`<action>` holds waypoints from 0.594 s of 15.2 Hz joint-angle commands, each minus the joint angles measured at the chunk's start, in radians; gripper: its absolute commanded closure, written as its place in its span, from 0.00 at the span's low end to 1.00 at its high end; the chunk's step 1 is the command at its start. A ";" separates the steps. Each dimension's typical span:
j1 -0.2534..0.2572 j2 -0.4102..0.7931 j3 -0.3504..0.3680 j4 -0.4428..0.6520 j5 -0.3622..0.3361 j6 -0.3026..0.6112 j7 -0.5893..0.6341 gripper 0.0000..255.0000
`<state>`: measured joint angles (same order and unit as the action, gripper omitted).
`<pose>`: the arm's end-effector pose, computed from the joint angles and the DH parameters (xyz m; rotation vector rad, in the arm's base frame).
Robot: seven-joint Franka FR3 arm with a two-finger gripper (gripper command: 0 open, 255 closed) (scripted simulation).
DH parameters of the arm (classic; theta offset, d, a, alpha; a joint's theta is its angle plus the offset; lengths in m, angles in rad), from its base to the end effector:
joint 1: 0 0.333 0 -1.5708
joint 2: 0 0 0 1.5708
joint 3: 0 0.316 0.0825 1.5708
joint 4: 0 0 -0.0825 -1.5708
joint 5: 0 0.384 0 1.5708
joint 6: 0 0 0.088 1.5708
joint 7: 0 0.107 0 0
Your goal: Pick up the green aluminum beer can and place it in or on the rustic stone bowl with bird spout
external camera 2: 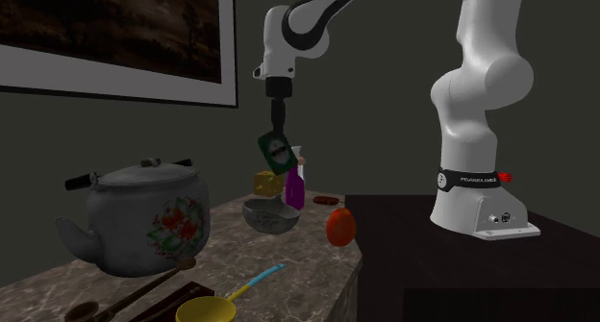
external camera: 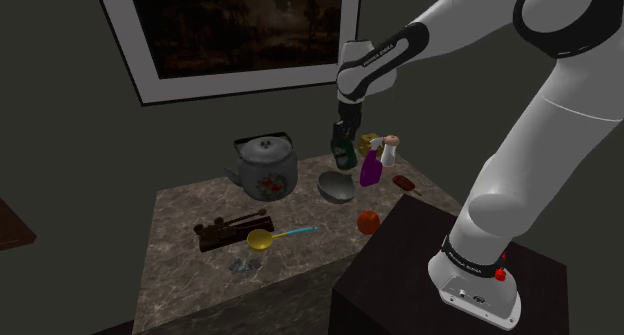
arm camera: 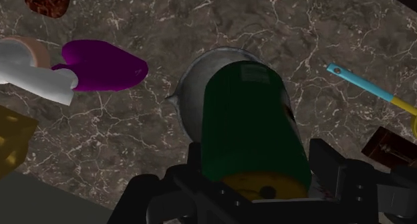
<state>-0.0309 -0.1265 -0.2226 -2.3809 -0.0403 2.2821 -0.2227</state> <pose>0.4671 -0.1223 0.3723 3.1326 -0.0055 0.0369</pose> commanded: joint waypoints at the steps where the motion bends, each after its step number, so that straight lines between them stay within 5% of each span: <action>1: 0.000 0.018 -0.002 -0.012 0.004 0.031 -0.005 1.00; 9: 0.001 0.094 -0.006 -0.052 0.026 0.145 -0.020 1.00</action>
<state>-0.0305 -0.0402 -0.2290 -2.4254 -0.0173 2.4109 -0.2430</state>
